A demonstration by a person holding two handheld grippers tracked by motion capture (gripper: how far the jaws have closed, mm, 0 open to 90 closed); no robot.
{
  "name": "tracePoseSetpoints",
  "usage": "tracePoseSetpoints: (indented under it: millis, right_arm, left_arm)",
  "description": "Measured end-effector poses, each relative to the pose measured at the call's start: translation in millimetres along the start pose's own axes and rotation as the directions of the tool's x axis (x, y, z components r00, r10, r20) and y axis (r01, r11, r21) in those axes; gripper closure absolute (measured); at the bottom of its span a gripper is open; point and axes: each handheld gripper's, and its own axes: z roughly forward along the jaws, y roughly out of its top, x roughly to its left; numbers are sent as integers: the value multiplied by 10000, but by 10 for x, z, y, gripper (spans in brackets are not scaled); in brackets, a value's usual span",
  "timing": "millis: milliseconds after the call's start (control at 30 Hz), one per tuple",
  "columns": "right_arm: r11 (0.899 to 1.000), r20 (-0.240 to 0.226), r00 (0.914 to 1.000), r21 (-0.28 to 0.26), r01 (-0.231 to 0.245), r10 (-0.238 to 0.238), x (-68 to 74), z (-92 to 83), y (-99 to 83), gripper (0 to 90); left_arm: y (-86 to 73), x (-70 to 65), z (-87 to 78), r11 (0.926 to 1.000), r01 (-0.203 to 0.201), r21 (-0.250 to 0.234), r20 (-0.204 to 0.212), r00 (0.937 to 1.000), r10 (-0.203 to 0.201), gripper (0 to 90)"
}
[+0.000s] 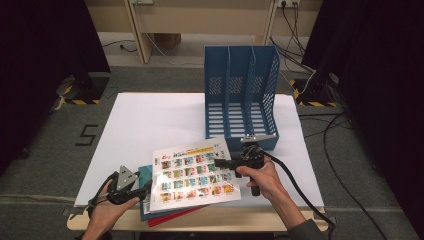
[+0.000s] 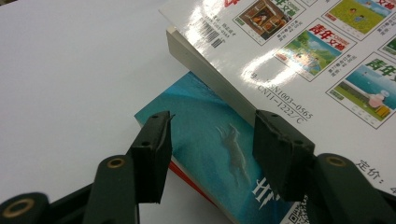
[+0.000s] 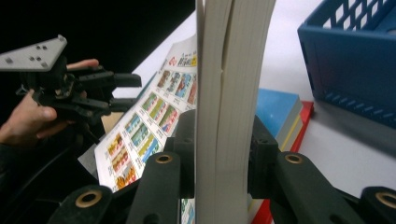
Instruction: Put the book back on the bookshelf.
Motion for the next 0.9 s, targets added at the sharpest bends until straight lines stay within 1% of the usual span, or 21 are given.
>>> tracePoseSetpoints:
  millis: [67, 100, 167, 233, 267, 300, 367, 400, 433, 467, 500, 533, 567, 667, 700, 733, 800, 833, 867, 900]
  right_arm:
    - [9998, 95, 9997, 13, 220, -221, 22, -17, 46, 726]
    - [9994, 156, 9993, 41, 353, -353, 42, -42, 95, 729]
    - [9989, 246, 9986, 79, 473, -474, 61, -79, 145, 731]
    - [9984, 315, 9980, 50, 555, -557, 65, -124, 194, 733]
    - [9984, 315, 9980, 50, 555, -557, 65, -124, 194, 733]
    - [9980, 356, 9973, 96, 632, -635, 67, -153, 217, 733]
    - [9981, 414, 9972, 45, 620, -622, 73, -226, 261, 734]
    - [9968, 459, 9957, 34, 804, -804, 94, -302, 306, 735]
    - [9968, 459, 9957, 34, 804, -804, 94, -302, 306, 735]
    - [9949, 582, 9932, 126, 1003, -1008, 129, -374, 347, 735]
    - [9949, 582, 9932, 126, 1003, -1008, 129, -374, 347, 735]
    - [9943, 675, 9920, 154, 1054, -1062, 148, -415, 371, 735]
    - [9929, 817, 9895, 207, 1175, -1188, 175, -465, 402, 735]
    - [9876, 1048, 9823, 395, 1520, -1554, 251, -589, 476, 736]
    - [9872, 1075, 9816, 393, 1543, -1577, 267, -620, 492, 736]
    - [9855, 1172, 9786, 377, 1657, -1690, 290, -667, 514, 736]
    - [9844, 1296, 9762, 464, 1695, -1742, 325, -740, 547, 736]
    - [9827, 1411, 9728, 487, 1787, -1839, 348, -820, 578, 737]
    - [9827, 1411, 9728, 487, 1787, -1839, 348, -820, 578, 737]
    - [9812, 1562, 9690, 552, 1851, -1916, 368, -890, 603, 737]
  left_arm:
    - [2, -7, 12, 10000, -15, -68, -36, 10000, 15, 453]
    - [0, -9, 23, 9999, 44, -140, -96, 9999, -45, 395]
    - [-6, -7, 45, 9994, 228, -275, -36, 9997, -229, 340]
    - [-15, -11, 72, 9987, 361, -371, 279, 9990, -351, 244]
    - [-15, -11, 72, 9987, 361, -371, 279, 9990, -351, 208]
    - [-15, -15, 77, 9986, 381, -368, 475, 9982, -363, 208]
    - [-8, -26, 80, 9985, 347, -413, 658, 9973, -320, 153]
    - [-5, -33, 83, 9986, 331, -413, 705, 9971, -302, 149]
    - [-3, -36, 85, 9985, 326, -430, 716, 9970, -294, 150]
    - [-2, -37, 85, 9984, 327, -463, 724, 9969, -293, 150]
    - [-2, -33, 84, 9982, 339, -487, 732, 9969, -303, 150]
    - [0, -21, 83, 9979, 392, -512, 742, 9966, -353, 150]
    - [2, -5, 78, 9976, 428, -548, 751, 9964, -387, 149]
    - [4, 41, 62, 9964, 556, -647, 698, 9963, -510, 149]
    - [2, 59, 59, 9956, 642, -678, 700, 9958, -594, 149]
    - [0, 74, 59, 9951, 701, -696, 710, 9953, -652, 149]
    - [-4, 102, 59, 9940, 807, -737, 777, 9942, -749, 150]
    - [-8, 115, 61, 9935, 850, -755, 785, 9938, -790, 149]
    - [-10, 129, 60, 9941, 816, -719, 764, 9942, -761, 149]
    - [-16, 149, 62, 9942, 816, -707, 735, 9944, -764, 149]
